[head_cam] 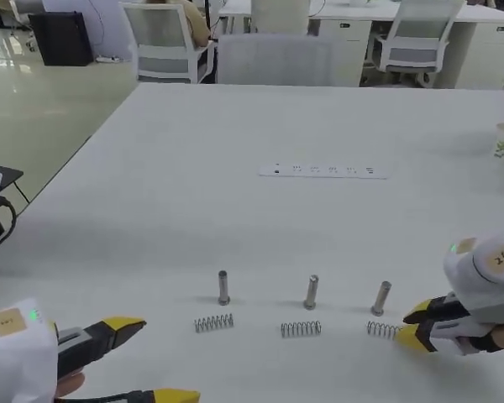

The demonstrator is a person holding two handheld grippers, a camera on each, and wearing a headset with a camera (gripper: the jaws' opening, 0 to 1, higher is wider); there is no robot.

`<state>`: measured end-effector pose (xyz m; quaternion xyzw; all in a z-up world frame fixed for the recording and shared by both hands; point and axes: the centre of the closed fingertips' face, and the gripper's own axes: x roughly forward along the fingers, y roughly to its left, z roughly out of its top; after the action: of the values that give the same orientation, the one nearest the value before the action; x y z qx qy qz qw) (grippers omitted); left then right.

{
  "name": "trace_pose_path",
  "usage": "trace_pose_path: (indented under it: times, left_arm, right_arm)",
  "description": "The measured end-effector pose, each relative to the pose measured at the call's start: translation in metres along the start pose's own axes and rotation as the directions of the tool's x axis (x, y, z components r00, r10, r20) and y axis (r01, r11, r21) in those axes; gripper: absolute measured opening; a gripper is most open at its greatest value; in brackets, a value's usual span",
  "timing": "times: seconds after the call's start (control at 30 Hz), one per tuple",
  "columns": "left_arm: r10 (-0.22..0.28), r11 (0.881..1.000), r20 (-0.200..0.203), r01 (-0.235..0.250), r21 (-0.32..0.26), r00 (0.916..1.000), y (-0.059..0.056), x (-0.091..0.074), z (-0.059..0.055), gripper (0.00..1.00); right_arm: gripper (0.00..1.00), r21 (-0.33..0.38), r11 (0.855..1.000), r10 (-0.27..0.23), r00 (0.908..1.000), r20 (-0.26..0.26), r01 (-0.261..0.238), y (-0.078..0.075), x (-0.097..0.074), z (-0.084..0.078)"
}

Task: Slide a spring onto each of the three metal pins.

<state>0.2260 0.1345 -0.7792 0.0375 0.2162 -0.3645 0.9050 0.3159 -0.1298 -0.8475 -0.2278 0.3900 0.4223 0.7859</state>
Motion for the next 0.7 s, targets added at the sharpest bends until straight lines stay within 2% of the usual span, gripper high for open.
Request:
trace_pose_path:
  times: [0.5,0.7]
  left_arm:
    - [-0.012,1.0,0.001,0.012,0.004,0.9999,-0.0031,-0.0004,0.0024,0.62]
    - [-0.021,1.0,0.001,0.021,0.008,0.9998,-0.0056,-0.0008,0.0038,0.61]
  right_arm:
    - [0.11,-0.075,0.997,0.023,0.998,-0.058,-0.027,0.0062,0.0069,-0.0065]
    - [0.09,-0.08,0.996,0.024,0.9983,-0.052,-0.028,0.0083,0.0063,-0.007]
